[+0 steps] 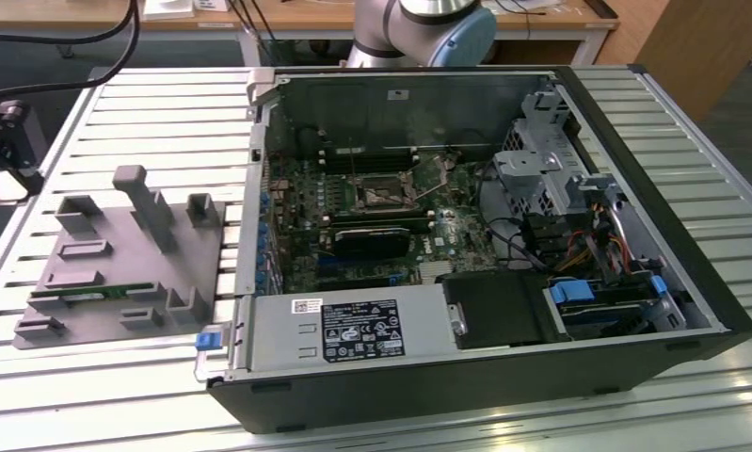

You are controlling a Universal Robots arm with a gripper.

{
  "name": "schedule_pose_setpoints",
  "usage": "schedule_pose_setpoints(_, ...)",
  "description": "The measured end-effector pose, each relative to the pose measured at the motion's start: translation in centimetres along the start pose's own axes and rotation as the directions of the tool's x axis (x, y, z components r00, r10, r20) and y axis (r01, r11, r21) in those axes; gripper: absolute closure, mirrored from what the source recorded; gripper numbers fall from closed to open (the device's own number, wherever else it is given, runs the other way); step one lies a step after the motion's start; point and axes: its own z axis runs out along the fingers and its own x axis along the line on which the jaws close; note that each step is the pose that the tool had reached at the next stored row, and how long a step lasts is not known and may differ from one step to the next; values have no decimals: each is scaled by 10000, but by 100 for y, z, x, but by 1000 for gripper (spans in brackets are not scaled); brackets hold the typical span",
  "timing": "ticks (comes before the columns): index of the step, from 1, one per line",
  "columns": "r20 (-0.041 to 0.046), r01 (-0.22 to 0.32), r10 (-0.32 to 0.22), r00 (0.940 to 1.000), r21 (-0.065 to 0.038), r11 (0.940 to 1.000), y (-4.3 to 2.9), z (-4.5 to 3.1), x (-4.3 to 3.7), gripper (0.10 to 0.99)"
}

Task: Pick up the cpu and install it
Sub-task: 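Pick up the cpu and move it towards the insertion slot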

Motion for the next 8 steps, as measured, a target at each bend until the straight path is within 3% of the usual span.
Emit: schedule_pose_setpoints(8,0,0,0,10000,0,10000,16,-91,0,545)
